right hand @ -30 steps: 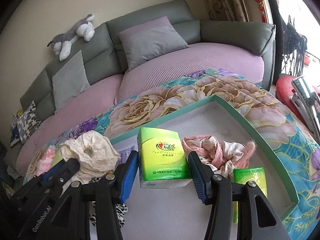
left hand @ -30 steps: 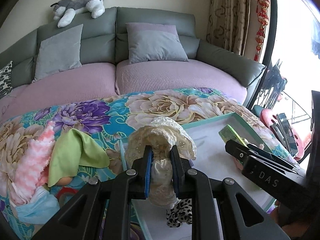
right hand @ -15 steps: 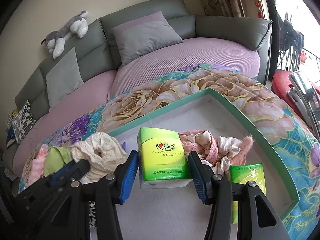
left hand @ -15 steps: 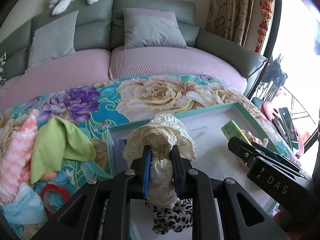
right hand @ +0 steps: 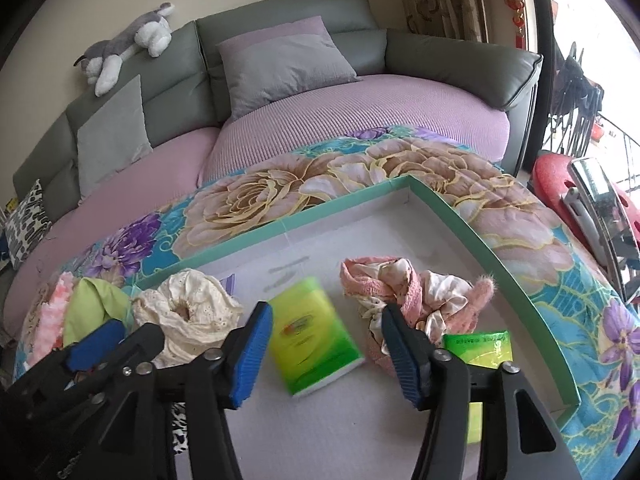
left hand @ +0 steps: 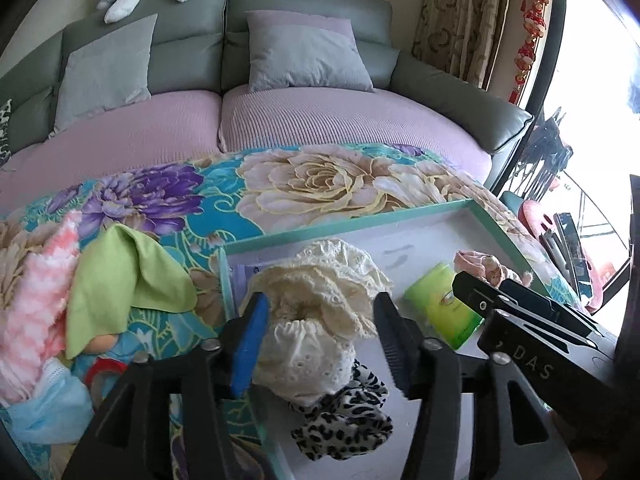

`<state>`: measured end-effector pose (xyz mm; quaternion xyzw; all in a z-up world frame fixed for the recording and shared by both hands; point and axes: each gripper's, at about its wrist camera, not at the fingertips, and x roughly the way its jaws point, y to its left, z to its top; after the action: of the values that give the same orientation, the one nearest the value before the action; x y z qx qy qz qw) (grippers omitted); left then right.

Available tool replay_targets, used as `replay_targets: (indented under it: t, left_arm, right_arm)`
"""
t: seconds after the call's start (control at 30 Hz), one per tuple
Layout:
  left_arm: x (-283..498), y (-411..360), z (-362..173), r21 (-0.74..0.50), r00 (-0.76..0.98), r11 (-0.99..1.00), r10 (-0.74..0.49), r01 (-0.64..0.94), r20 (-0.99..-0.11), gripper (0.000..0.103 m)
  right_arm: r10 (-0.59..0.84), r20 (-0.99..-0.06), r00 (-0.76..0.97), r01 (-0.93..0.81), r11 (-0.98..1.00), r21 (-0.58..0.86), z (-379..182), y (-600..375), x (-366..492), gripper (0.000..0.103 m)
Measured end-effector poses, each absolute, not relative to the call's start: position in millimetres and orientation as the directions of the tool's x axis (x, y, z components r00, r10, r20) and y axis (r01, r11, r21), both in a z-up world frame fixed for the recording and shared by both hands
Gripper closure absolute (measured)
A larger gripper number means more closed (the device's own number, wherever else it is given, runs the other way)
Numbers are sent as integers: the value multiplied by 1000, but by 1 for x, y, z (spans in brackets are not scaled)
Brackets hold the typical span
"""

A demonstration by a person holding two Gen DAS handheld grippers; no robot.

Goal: Organize soft objects
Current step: 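Lower both items into the tray and open both tools, then withdraw both open tools from the tray back toward the pile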

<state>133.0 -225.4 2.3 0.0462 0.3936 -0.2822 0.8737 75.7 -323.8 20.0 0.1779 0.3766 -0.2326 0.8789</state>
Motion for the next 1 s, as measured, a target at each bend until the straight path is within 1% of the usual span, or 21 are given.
replay_targets:
  t: [0.07, 0.2, 0.27, 0.33, 0.37, 0.43, 0.47, 0.53, 0.6, 0.67, 1.0]
  left_arm:
    - [133, -222, 6, -146, 534, 839, -457, 524, -711, 38]
    - [134, -209, 14, -168, 544, 852, -456, 496, -705, 37]
    - [136, -200, 19, -173, 564, 865, -447, 472, -694, 28]
    - [137, -191, 23, -179, 585, 877, -436, 445, -683, 24]
    - [138, -187, 25, -181, 592, 882, -431, 435, -680, 24]
    - [142, -177, 26, -176, 614, 904, -396, 389, -683, 21]
    - [144, -171, 25, -167, 625, 918, -369, 359, -688, 18]
    - [148, -159, 22, -154, 645, 944, -312, 291, -698, 13]
    - [152, -151, 18, -134, 654, 960, -265, 244, -708, 13]
    - [153, -145, 16, -110, 666, 972, -222, 207, -712, 13]
    - [151, -130, 26, -75, 707, 986, -157, 146, -690, 10]
  right_arm:
    - [-283, -742, 608, 544, 829, 130, 22, -323, 75, 38]
    - [-300, -742, 600, 552, 826, 112, 23, -322, 75, 36]
    - [-306, -746, 591, 556, 825, 102, 22, -322, 76, 35]
    - [-307, -749, 587, 555, 826, 96, 21, -321, 77, 34]
    - [-307, -750, 587, 553, 828, 94, 21, -321, 77, 33]
    - [-307, -748, 588, 548, 831, 90, 21, -319, 78, 28]
    - [-307, -746, 590, 546, 833, 89, 22, -318, 78, 22]
    - [-308, -739, 599, 542, 836, 91, 23, -316, 78, 19]
    - [-302, -736, 606, 536, 839, 96, 24, -315, 78, 15]
    - [-299, -735, 609, 532, 841, 98, 25, -314, 78, 13]
    - [-297, -732, 614, 524, 846, 97, 29, -311, 77, 12]
